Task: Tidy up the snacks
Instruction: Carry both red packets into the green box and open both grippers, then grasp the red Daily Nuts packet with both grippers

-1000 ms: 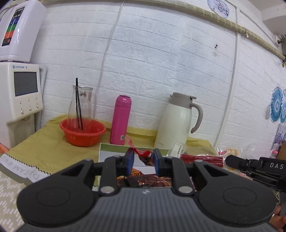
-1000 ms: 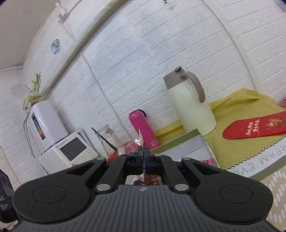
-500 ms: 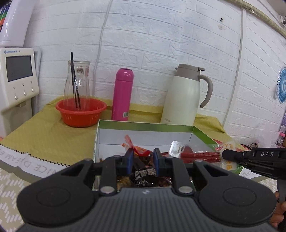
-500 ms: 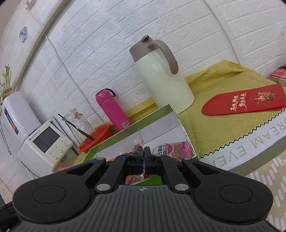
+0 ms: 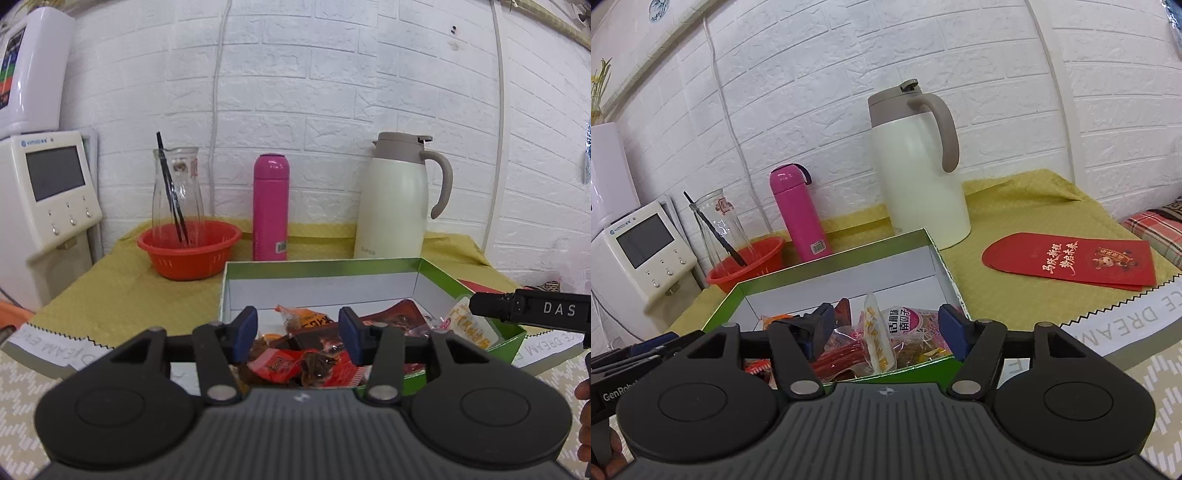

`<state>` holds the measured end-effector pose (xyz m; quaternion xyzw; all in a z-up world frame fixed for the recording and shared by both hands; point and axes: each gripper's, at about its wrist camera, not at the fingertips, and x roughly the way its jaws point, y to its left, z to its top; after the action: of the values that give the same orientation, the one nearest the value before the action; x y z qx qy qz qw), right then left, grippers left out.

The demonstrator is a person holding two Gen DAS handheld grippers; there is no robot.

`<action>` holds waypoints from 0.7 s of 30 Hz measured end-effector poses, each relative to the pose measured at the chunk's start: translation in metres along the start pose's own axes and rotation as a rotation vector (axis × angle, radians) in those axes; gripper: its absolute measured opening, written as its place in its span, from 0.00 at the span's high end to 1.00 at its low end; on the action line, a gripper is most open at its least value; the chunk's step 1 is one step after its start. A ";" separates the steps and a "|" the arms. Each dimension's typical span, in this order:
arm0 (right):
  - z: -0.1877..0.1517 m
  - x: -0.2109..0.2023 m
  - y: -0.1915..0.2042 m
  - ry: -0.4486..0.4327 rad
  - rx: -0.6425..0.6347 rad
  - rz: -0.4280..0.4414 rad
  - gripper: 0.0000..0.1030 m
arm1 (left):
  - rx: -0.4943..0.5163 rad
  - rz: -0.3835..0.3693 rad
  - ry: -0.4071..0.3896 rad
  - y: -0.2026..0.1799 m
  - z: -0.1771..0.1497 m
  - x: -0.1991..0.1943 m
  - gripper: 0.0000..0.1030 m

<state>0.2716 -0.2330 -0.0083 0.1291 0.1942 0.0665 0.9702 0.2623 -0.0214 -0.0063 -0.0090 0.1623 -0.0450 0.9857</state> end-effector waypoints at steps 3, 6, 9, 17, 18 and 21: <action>0.003 -0.009 0.004 -0.021 -0.018 -0.014 0.00 | 0.034 0.041 -0.027 -0.002 0.004 -0.012 0.46; 0.007 -0.021 0.007 -0.044 -0.029 -0.005 0.00 | 0.055 0.064 -0.042 -0.002 0.006 -0.023 0.41; 0.010 -0.035 0.009 -0.069 -0.032 0.004 0.00 | 0.035 0.060 -0.036 0.005 0.005 -0.036 0.39; -0.014 -0.085 0.002 -0.047 -0.015 0.114 0.00 | -0.011 -0.014 0.014 0.018 -0.013 -0.079 0.34; -0.021 -0.090 0.000 -0.023 -0.014 0.132 0.00 | -0.023 -0.041 0.035 0.019 -0.020 -0.085 0.34; -0.040 -0.097 -0.007 0.052 0.003 0.137 0.00 | -0.069 -0.111 0.096 0.022 -0.040 -0.104 0.34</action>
<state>0.1679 -0.2481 -0.0111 0.1415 0.2103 0.1357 0.9578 0.1536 0.0097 -0.0118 -0.0496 0.2100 -0.0944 0.9719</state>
